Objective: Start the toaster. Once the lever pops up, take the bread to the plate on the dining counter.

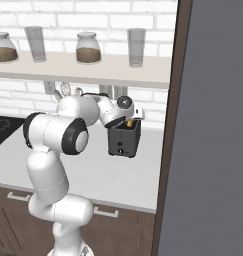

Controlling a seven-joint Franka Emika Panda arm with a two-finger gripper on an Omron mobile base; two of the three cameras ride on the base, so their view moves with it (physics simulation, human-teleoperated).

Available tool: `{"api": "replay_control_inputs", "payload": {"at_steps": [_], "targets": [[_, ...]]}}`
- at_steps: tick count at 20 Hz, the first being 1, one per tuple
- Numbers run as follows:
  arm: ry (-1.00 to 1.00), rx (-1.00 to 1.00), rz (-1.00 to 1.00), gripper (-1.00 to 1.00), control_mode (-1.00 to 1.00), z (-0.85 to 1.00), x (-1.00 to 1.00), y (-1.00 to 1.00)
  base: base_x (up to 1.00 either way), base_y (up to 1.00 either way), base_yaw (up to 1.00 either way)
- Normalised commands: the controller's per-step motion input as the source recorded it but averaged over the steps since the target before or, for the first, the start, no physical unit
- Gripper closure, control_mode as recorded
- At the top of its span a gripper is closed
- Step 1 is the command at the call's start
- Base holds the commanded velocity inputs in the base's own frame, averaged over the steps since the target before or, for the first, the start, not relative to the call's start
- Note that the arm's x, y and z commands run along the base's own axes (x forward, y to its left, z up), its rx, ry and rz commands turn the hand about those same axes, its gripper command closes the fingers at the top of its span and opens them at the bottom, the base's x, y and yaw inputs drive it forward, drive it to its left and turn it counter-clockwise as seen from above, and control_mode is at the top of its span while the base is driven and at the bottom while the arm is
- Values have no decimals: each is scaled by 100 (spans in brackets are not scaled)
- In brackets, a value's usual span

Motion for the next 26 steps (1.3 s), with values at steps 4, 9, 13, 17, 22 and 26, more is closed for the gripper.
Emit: {"api": "replay_control_inputs", "payload": {"at_steps": [4,9,13,17,22,26], "targets": [[0,0,0,-100,-100,0,0,0,0,0,0],[0,0,0,-100,-100,0,0,0,0,0,0],[0,0,0,-100,-100,0,0,0,0,0,0],[0,0,0,-100,-100,0,0,0,0,0,0],[0,0,0,-100,-100,0,0,0,0,0,0],[0,0,0,-100,-100,0,0,0,0,0,0]]}}
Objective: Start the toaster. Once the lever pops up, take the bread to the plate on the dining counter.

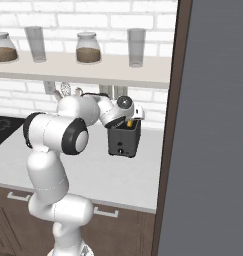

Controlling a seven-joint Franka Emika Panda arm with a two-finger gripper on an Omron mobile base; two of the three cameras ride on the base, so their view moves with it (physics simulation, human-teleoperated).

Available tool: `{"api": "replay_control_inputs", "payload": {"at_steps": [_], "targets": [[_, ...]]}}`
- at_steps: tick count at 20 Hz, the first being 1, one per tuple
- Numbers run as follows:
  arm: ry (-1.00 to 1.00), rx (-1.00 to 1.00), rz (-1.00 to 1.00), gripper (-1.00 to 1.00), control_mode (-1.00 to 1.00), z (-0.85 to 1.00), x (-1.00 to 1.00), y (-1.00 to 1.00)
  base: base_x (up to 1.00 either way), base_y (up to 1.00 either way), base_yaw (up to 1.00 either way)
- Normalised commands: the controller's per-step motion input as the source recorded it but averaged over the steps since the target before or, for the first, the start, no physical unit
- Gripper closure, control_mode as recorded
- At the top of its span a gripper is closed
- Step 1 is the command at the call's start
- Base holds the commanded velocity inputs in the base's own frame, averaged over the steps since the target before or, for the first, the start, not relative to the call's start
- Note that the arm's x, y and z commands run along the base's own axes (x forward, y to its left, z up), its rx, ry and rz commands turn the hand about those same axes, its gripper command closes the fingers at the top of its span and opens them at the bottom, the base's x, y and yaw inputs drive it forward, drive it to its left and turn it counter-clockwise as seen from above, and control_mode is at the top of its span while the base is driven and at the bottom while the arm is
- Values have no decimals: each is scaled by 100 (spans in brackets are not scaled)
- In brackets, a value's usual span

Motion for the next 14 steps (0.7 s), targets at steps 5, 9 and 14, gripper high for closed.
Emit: {"api": "replay_control_inputs", "payload": {"at_steps": [5,9,14], "targets": [[0,0,0,-100,-100,0,0,0,0,0,0],[0,0,0,-100,-100,0,0,0,0,0,0],[0,0,0,-100,-100,0,0,0,0,0,0]]}}
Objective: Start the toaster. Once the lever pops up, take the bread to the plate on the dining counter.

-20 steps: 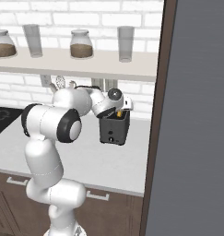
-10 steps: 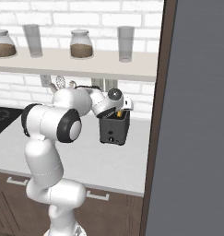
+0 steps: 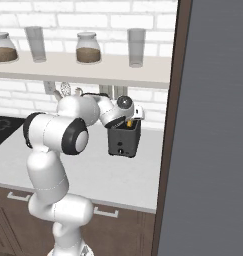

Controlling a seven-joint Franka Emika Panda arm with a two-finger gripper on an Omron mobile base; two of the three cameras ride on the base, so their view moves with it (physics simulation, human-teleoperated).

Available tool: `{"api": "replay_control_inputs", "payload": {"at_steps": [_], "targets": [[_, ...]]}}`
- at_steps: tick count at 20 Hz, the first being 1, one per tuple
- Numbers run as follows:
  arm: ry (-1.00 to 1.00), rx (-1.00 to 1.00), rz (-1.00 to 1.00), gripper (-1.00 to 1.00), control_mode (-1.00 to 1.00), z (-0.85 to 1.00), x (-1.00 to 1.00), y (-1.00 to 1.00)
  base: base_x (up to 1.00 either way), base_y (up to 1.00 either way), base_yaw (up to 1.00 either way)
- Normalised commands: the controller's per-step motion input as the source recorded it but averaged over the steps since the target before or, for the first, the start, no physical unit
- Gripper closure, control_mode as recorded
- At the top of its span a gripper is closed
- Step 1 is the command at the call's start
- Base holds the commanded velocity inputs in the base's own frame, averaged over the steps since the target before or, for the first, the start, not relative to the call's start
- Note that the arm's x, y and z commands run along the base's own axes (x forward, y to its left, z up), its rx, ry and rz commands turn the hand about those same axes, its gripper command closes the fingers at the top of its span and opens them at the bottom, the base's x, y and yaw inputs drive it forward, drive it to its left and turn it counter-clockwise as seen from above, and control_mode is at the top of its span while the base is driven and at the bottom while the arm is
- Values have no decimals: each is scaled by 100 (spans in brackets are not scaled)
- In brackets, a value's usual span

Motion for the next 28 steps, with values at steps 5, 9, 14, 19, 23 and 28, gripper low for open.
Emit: {"api": "replay_control_inputs", "payload": {"at_steps": [5,9,14,19,23,28], "targets": [[0,0,0,-100,-100,0,0,0,0,0,0],[0,0,0,-100,-100,0,0,0,0,0,0],[0,0,0,-100,-100,0,0,0,0,0,0],[0,0,0,-100,-100,0,0,0,0,0,0],[0,0,0,-100,-100,0,0,0,0,0,0],[0,0,0,-100,-100,0,0,0,0,0,0]]}}
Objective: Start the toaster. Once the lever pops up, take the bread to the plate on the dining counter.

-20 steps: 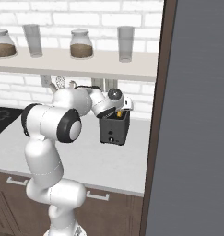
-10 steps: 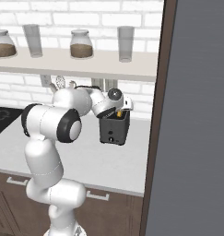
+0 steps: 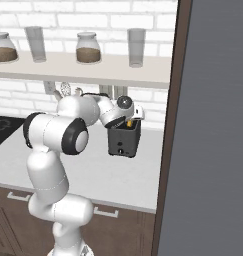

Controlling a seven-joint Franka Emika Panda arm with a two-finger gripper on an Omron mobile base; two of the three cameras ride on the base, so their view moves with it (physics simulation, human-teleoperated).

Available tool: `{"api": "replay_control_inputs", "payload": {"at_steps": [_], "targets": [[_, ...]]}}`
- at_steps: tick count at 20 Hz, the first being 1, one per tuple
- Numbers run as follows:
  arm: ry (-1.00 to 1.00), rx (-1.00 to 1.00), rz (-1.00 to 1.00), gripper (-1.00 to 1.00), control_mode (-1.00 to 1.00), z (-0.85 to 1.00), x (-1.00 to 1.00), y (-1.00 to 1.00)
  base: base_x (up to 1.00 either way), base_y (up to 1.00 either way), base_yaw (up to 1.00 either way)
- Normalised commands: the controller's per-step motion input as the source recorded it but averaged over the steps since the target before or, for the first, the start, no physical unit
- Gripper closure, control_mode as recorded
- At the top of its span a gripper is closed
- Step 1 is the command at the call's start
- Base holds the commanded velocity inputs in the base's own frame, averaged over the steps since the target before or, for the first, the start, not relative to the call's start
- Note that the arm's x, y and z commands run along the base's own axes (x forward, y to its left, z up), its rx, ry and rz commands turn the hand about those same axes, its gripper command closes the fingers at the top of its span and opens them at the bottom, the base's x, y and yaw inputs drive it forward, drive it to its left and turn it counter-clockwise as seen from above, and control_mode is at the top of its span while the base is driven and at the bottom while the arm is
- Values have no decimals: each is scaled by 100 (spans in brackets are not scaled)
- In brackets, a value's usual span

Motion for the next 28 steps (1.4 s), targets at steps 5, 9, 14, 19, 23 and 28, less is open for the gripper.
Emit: {"api": "replay_control_inputs", "payload": {"at_steps": [5,9,14,19,23,28], "targets": [[0,0,0,-100,-100,0,0,0,0,0,0],[0,0,0,-100,-100,0,0,0,0,0,0],[0,0,0,-100,-100,0,0,0,0,0,0],[0,0,0,-100,-100,0,0,0,0,0,0],[0,0,0,-100,-100,0,0,0,0,0,0],[0,0,0,-100,-100,0,0,0,0,0,0]]}}
